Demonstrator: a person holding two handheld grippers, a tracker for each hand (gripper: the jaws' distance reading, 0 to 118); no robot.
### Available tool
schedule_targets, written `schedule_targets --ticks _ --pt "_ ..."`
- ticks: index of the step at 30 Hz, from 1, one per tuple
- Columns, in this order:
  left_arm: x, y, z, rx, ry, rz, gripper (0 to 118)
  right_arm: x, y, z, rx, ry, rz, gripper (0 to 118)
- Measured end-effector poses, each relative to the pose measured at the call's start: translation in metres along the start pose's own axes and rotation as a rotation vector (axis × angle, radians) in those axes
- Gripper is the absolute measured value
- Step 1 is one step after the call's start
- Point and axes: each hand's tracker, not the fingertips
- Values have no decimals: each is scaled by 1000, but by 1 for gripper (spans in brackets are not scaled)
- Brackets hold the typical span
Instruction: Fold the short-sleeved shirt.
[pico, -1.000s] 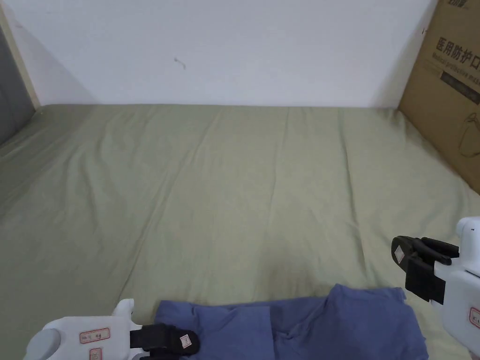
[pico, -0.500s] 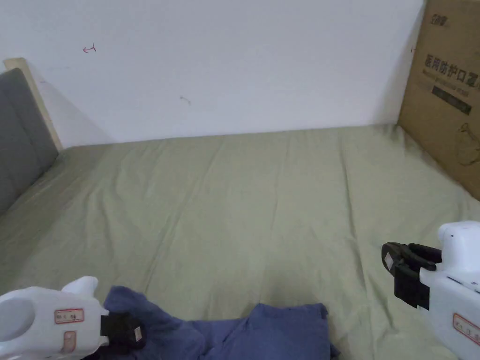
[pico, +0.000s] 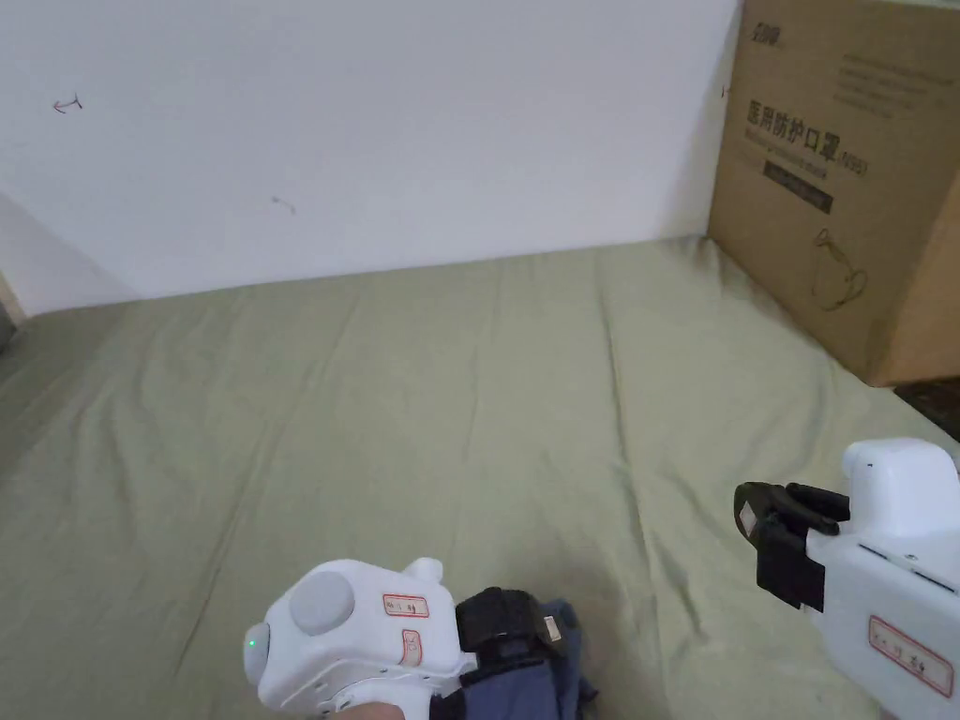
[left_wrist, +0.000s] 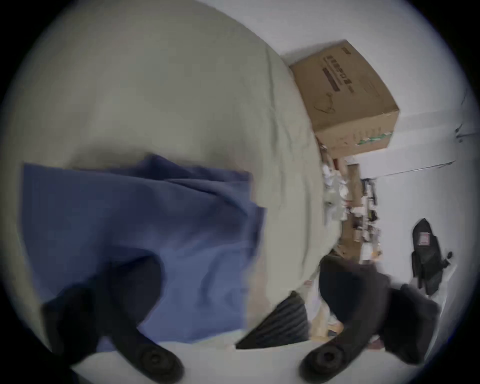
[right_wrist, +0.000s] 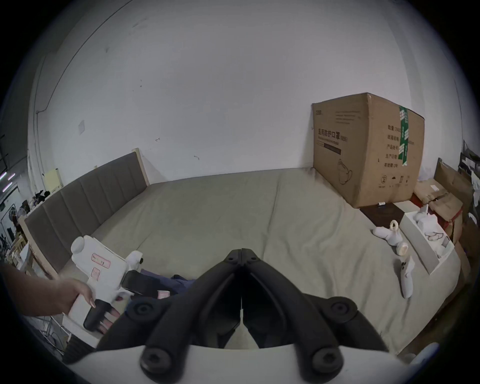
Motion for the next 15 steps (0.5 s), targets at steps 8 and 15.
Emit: schedule_targets --ticks 8,15 --pt "39 -13 50 142 168 -388 92 6 -1 -6 6 -8 -24 0" --pt "24 -24 17 65 227 -392 4 2 1 -9 11 7 -17 0"
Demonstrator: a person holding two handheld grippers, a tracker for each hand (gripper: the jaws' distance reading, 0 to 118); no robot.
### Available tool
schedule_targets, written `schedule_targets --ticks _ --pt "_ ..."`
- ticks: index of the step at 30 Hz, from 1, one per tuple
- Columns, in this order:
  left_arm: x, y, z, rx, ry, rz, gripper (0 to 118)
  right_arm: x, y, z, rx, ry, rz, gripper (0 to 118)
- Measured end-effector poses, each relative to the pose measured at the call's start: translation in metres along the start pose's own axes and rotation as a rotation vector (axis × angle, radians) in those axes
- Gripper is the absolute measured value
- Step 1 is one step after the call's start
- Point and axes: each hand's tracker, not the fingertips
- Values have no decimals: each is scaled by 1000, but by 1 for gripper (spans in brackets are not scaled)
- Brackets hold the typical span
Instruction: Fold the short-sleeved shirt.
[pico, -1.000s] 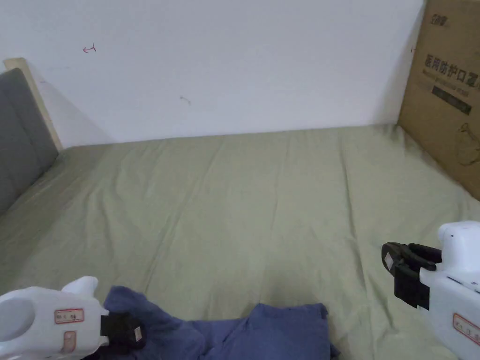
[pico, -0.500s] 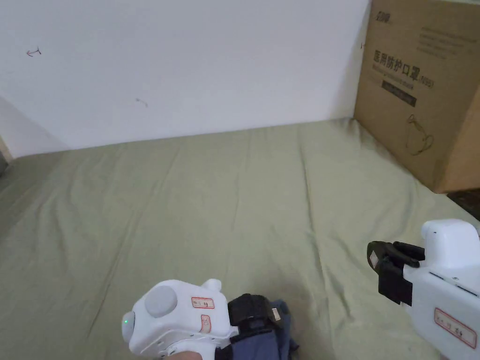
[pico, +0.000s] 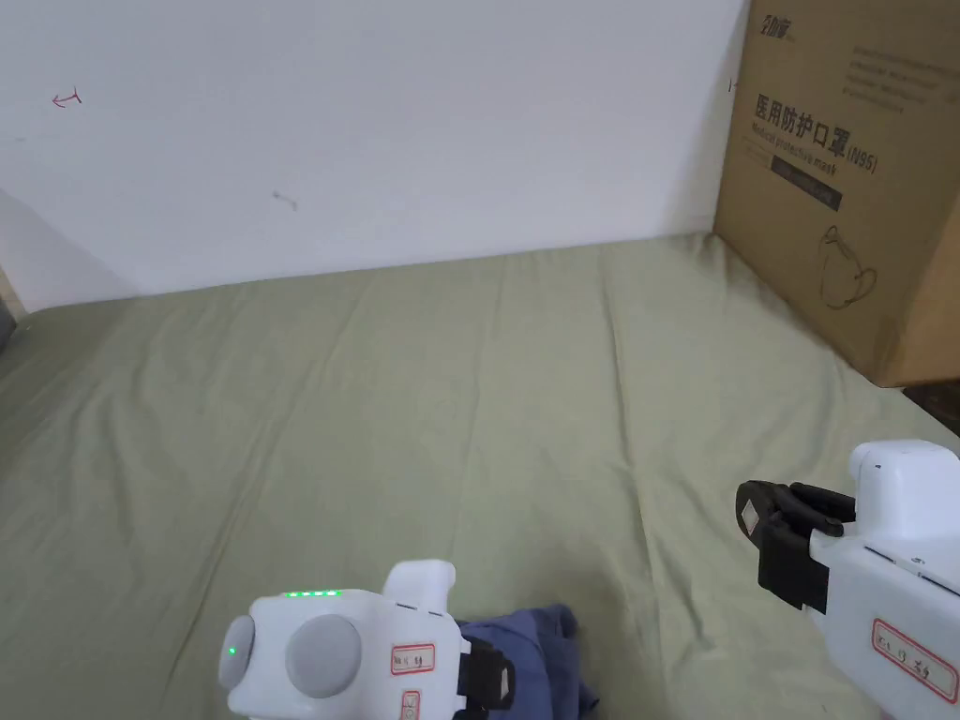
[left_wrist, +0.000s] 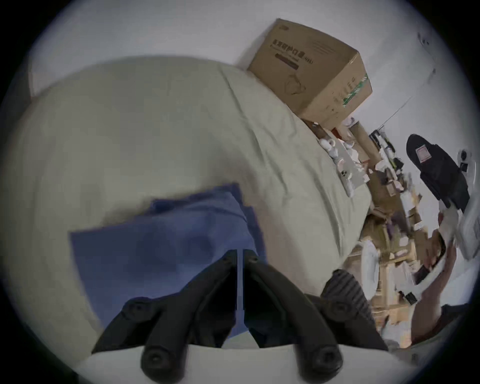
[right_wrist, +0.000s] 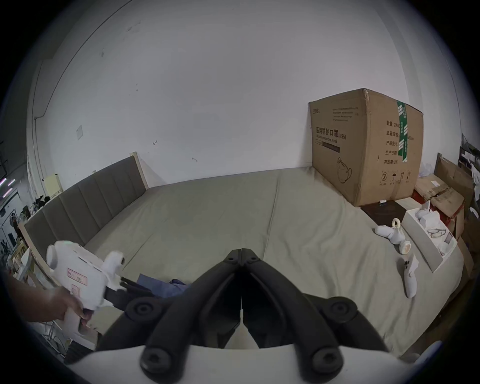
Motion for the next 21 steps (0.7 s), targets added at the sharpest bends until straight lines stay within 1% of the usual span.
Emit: schedule_targets --ticks 3,4,6,7,8,10,11,13,15,16,19,21 --pt "1 -7 -38 -34 -8 13 4 0 -1 0 -10 2 2 0" --pt "2 -8 -49 -43 -6 2 4 0 -1 1 -12 5 -3 0" --pt "6 -9 -78 -115 -7 -51 4 1 -2 2 -14 9 -6 0" --pt "7 -12 -87 -140 -29 -41 4 1 -2 2 -16 5 -1 0" --pt "5 -12 -94 -139 -68 -2 4 1 -2 1 -20 -1 8 0" --pt "1 -10 -101 -122 -137 123 4 1 -2 1 -25 -8 15 0" --pt "2 -11 -100 -122 -144 157 4 1 -2 1 -28 -9 13 0" --pt "10 -11 -80 -34 -138 103 4 1 -1 4 -24 -5 1 0" --pt "22 -8 -39 88 -101 -17 4 -2 4 9 -11 3 -6 0" --pt "25 -7 -18 151 -85 -55 4 -3 6 11 -4 7 -4 0" --pt "35 0 65 422 -34 -142 4 -12 18 19 41 16 15 0" --pt "43 -2 120 621 54 -184 4 -21 28 26 102 30 27 0"
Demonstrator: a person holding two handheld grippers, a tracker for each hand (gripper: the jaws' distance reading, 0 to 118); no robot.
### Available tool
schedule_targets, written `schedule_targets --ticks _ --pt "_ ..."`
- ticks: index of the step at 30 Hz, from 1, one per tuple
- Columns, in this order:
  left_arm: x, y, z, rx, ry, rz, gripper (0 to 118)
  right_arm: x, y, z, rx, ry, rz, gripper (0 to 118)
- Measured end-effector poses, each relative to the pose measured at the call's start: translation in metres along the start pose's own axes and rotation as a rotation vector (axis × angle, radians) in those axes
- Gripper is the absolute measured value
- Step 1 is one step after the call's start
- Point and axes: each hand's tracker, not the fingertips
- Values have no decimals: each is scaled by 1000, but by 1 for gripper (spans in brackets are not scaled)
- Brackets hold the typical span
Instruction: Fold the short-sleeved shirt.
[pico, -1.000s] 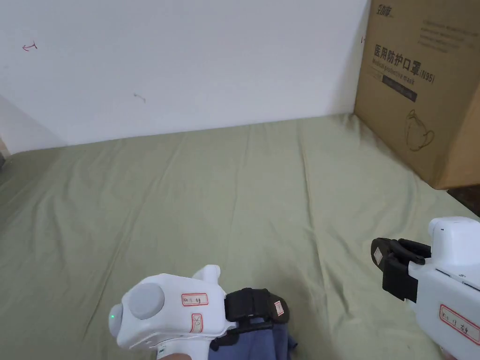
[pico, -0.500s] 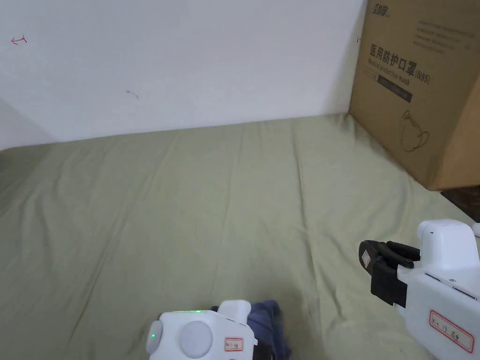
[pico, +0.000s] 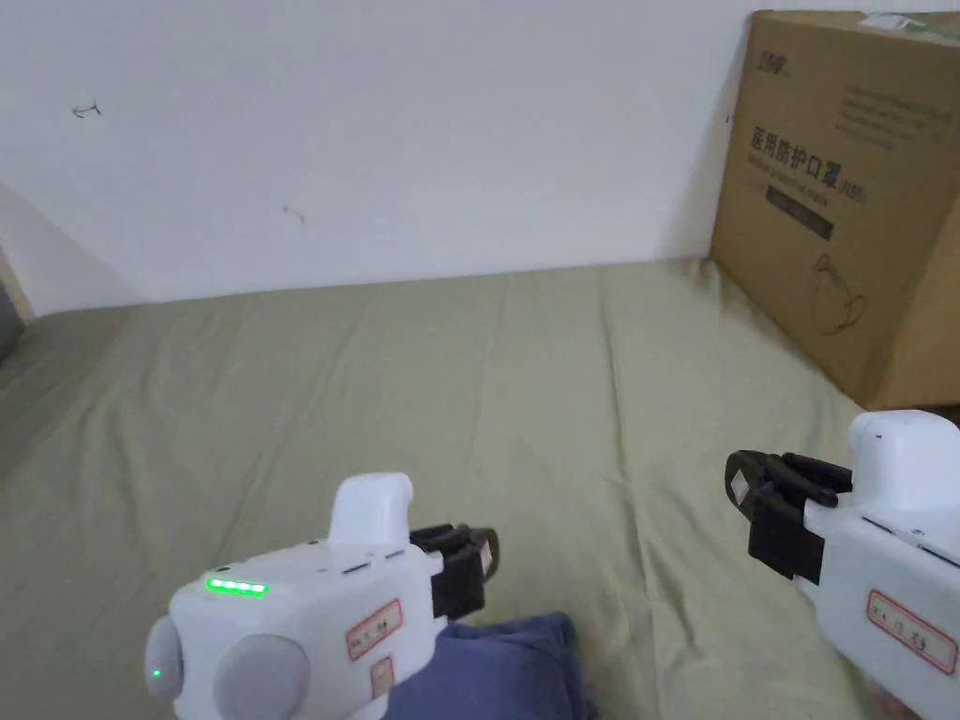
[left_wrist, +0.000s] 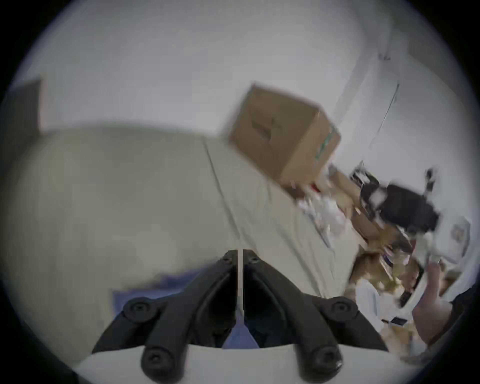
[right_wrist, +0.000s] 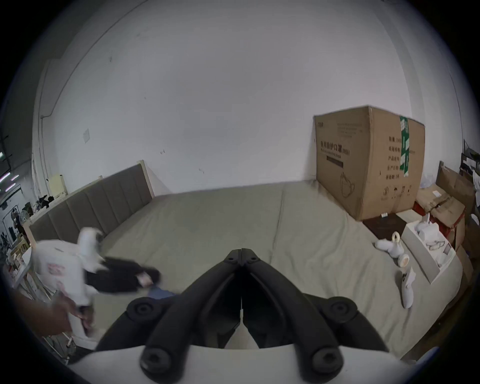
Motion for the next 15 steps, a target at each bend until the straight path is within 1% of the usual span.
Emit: schedule_targets --ticks 4,6,8,10,12,15 --pt "7 37 62 284 228 -136 4 -24 21 6 115 22 28 0" --pt "11 42 75 373 331 -193 4 -37 30 5 158 2 47 0" --pt "17 46 85 426 425 -217 4 -47 37 4 214 -12 75 0" --pt "20 46 89 456 457 -200 4 -56 41 2 248 -52 112 0" --pt "22 42 91 464 454 -189 4 -61 42 0 269 -82 119 0" --pt "23 33 89 468 476 -164 4 -59 37 2 286 -96 102 0"
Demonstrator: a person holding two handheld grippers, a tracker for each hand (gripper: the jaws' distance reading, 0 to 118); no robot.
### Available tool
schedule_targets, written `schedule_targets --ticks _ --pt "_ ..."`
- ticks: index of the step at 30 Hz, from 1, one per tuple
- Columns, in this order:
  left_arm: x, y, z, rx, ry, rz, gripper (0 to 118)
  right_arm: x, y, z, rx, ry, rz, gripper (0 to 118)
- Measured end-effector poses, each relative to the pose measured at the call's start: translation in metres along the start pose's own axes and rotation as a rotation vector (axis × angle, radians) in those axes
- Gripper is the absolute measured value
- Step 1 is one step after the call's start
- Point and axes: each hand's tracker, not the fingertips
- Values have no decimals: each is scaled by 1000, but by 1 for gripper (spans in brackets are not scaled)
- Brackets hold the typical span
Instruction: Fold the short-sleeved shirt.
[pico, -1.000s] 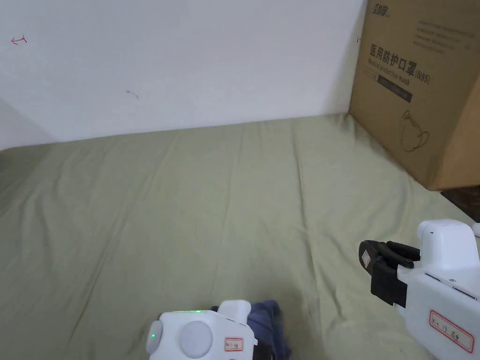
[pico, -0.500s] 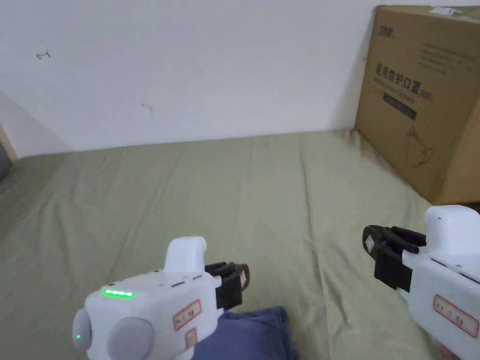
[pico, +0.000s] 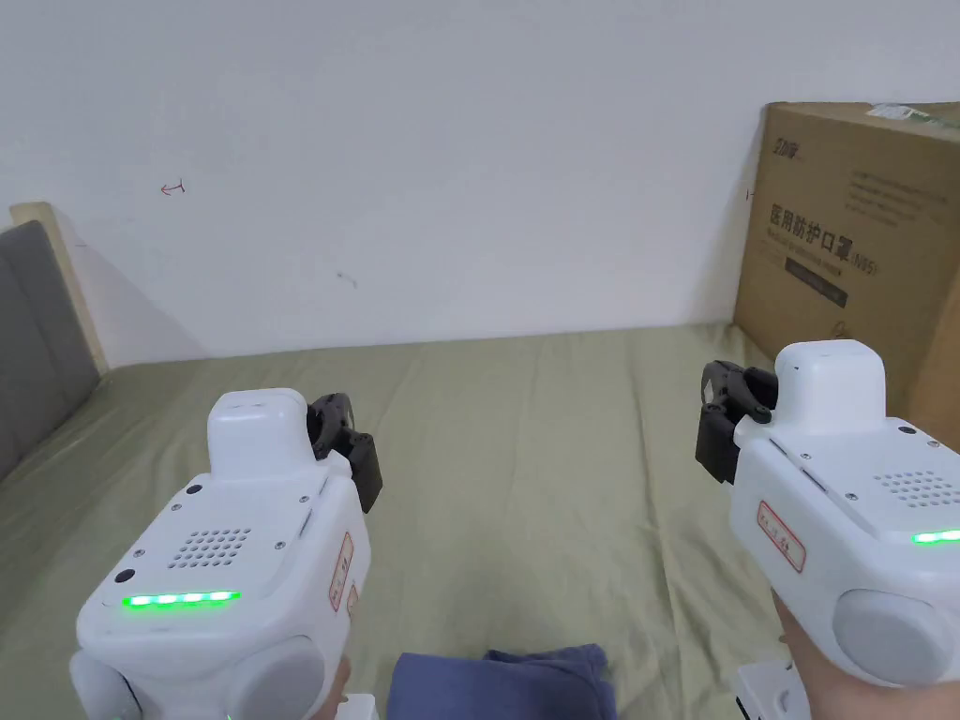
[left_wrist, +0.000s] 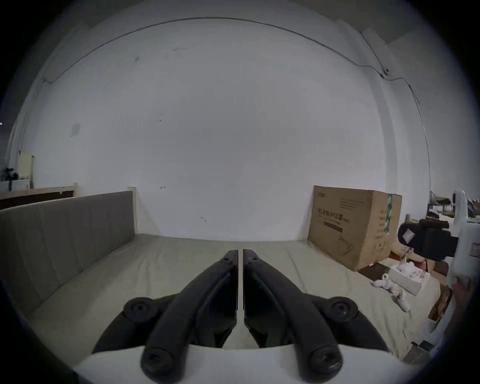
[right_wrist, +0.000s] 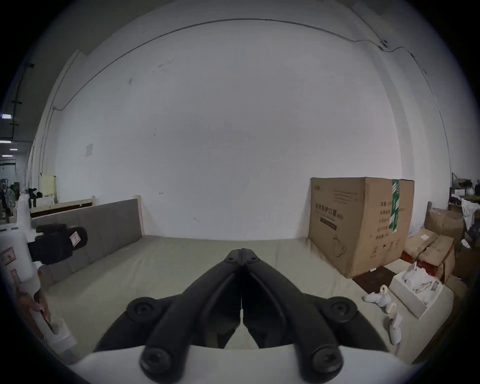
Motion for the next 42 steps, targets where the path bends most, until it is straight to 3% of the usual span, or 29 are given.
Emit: schedule_targets --ticks 6,21,25,27,29,30,33,38,40,42 --pt "6 -19 1 -14 21 -32 4 13 -24 -9 -117 -91 17 0" --pt "5 -25 -3 -71 33 19 4 18 -26 -1 -111 -84 25 0" --pt "-15 -7 -6 -105 -43 -61 4 14 -37 -22 -314 195 -54 0" --pt "-28 -8 1 -93 -17 -112 4 13 -63 -43 -510 350 -207 0" --pt "-43 -17 5 -114 -12 -84 4 11 -98 -62 -672 405 -347 0" --pt "-51 -25 7 -142 4 -52 4 8 -119 -70 -748 406 -406 0" --pt "-73 -60 8 -223 29 11 4 2 -176 -93 -933 378 -472 0" --pt "-97 -111 2 -375 35 47 4 1 -234 -118 -1095 347 -382 0" --pt "-105 -126 -3 -426 -42 99 4 8 -241 -118 -1077 344 -389 0" --pt "-121 -145 -16 -510 -208 245 4 15 -247 -119 -1076 377 -431 0"
